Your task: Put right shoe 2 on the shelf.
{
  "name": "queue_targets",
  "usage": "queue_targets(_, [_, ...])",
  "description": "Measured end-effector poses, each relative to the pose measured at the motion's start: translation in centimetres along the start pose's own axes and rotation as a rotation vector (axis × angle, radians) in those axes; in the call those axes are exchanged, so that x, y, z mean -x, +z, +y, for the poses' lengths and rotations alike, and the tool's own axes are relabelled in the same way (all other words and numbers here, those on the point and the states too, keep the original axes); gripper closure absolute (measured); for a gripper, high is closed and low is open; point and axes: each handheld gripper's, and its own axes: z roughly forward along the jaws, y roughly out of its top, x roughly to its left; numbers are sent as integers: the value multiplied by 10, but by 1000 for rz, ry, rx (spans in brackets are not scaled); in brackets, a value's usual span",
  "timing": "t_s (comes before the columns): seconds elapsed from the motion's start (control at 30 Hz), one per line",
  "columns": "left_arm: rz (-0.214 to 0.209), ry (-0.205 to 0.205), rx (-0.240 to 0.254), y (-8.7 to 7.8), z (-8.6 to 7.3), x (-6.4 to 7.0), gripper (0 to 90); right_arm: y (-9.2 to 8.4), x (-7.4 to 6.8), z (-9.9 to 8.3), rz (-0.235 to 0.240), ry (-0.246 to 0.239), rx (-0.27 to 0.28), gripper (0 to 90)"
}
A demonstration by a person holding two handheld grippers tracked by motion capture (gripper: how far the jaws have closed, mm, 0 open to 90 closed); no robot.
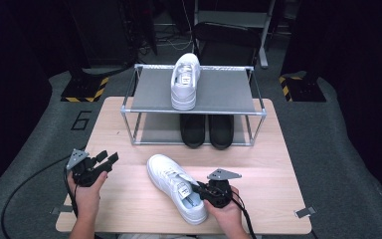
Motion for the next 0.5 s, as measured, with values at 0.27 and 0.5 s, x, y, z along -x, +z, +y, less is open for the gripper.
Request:
queue_targets(0.27, [2,-3,2,-1,0,-1,475,0,-2,-3,5,1,37,802])
queue_targets(0.5, [4,-3,1,-1,0,-1,475,-4,-5,-5,2,6,55,803])
